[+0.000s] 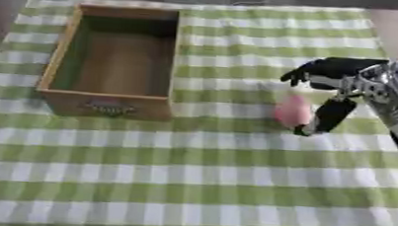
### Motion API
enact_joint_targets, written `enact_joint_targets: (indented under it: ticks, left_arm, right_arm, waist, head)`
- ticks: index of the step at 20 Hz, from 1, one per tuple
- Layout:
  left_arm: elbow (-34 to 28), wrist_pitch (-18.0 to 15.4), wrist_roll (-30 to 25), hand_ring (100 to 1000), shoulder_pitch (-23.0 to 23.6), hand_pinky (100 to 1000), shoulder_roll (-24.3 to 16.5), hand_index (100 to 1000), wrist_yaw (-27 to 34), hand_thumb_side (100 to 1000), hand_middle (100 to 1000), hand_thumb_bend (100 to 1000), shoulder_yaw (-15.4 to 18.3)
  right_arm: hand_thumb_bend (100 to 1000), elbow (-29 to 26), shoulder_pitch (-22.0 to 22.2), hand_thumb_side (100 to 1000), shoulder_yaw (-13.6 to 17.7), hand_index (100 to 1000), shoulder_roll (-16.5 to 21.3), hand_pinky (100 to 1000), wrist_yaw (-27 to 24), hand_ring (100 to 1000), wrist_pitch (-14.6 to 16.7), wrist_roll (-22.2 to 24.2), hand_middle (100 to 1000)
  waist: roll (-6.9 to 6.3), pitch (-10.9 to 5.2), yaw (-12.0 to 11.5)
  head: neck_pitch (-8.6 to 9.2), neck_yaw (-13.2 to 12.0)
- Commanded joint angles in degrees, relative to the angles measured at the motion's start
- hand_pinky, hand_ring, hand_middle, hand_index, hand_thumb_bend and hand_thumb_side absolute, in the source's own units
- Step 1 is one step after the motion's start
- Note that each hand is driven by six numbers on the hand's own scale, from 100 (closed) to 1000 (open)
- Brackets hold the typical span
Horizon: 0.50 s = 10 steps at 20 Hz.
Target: Pick up objects on the table and place them in the box.
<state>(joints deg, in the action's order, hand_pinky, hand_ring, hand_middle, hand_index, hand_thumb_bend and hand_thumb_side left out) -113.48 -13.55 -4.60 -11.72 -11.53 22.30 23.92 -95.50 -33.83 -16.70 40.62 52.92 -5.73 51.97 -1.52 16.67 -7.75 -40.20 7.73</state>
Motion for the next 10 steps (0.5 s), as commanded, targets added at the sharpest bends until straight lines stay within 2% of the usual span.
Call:
enact_joint_targets:
  ticks: [1, 10]
  left_arm:
    - [-1.11, -0.09, -0.29, 493, -0.55, 585, -0.69, 831, 0.02, 954, 549, 100, 0.5]
    - [-1.11, -0.11, -0.43, 492, -0.56, 585, -0.59, 829, 0.06, 956, 548, 100, 0.55]
  right_arm:
    - [479, 0.28, -1.24, 360, 0.12, 1000, 1.4, 827, 1.77, 907, 0.24, 0.0, 822]
    - [463, 0.86, -1.49, 382, -0.23, 937, 1.45, 821, 1.91, 896, 0.32, 0.0, 772]
  waist:
    - [0.04, -0.73, -0.03]
    - [-0.02, -0.36, -0.04]
  head:
    - [0.58, 0.12]
    - [0.84, 0.29]
